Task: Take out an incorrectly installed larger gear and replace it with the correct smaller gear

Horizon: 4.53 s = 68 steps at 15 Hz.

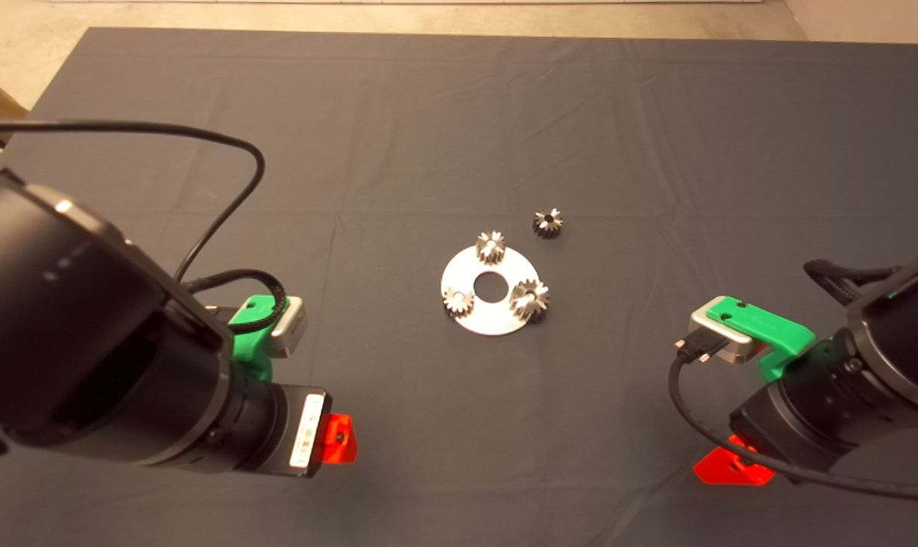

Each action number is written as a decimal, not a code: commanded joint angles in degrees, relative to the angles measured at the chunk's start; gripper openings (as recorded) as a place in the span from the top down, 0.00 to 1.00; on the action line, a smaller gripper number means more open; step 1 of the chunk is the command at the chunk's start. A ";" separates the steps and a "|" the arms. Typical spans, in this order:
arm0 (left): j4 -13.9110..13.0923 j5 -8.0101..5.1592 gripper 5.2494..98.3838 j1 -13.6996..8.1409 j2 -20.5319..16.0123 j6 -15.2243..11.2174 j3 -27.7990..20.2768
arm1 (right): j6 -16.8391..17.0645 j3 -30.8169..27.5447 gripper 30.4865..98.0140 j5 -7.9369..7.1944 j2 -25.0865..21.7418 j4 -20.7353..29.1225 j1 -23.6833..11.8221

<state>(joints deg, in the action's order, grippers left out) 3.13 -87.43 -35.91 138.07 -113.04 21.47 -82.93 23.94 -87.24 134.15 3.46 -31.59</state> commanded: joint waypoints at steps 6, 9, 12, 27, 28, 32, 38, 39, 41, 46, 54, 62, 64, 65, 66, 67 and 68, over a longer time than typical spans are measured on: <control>-1.11 -7.57 0.00 -1.09 -0.03 0.10 -0.83 | 0.05 -0.08 0.00 0.05 -0.15 2.16 -0.94; -1.20 -7.57 0.00 -1.09 0.06 0.10 -0.88 | 1.13 0.03 0.00 -0.33 1.41 1.61 -0.64; -1.17 -7.57 0.00 -1.09 0.06 0.07 -0.88 | 8.71 3.71 0.00 -0.39 3.28 1.43 0.38; -1.20 -7.57 0.00 -1.09 -0.26 0.06 -0.92 | 39.91 25.26 0.00 -0.48 14.97 -17.43 6.09; -1.20 -7.57 0.00 -1.09 -0.29 0.02 -0.92 | 40.32 24.81 0.00 -0.48 14.79 -18.17 6.09; -1.46 -7.57 0.00 -1.09 -0.29 0.02 -0.92 | 40.22 23.94 0.00 -0.39 14.16 -23.71 6.92; -1.46 -7.57 0.00 -1.09 -0.29 0.02 -0.92 | 39.43 27.46 0.00 -0.15 15.58 -29.39 14.09; -1.46 -7.57 0.00 -1.09 -0.29 0.02 -0.86 | 38.94 27.54 0.00 -0.13 15.93 -29.48 14.09; -1.46 -7.57 0.00 -1.09 -0.29 0.02 -0.92 | 37.23 27.81 0.00 -0.13 15.94 -29.65 14.00; -1.46 -7.57 0.00 -1.09 -0.21 0.10 -0.92 | 36.47 31.70 0.00 -0.13 18.16 -30.91 14.00; -1.55 -7.57 0.00 -1.09 -0.12 0.10 -0.92 | 35.38 35.81 0.00 -0.13 21.74 -32.11 13.92; -1.55 -7.57 0.00 -1.09 -0.12 0.10 -0.92 | 35.38 38.57 0.00 -0.13 22.35 -32.64 14.00; -1.55 -7.57 0.00 -1.09 -0.12 0.10 -0.92 | 35.38 39.81 0.00 -0.09 22.44 -33.08 14.00; -1.55 -7.57 0.00 -1.09 -0.12 0.10 -0.92 | 35.38 39.85 0.00 -0.04 22.53 -33.26 14.00; -1.55 -7.57 0.00 -1.09 -0.12 0.10 -0.92 | 35.30 39.85 0.00 -0.04 22.53 -33.26 14.00; -1.55 -7.57 0.00 -1.09 -0.12 0.10 -0.92 | 35.38 39.85 0.00 -0.04 22.53 -33.34 14.00; -1.55 -7.57 0.00 -1.09 -0.12 0.10 -0.92 | 35.38 39.96 0.00 -0.04 22.50 -33.34 14.03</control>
<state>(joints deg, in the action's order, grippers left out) 2.83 -87.43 -35.94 138.06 -113.04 21.38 -47.29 63.98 -87.24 156.39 -27.89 -16.36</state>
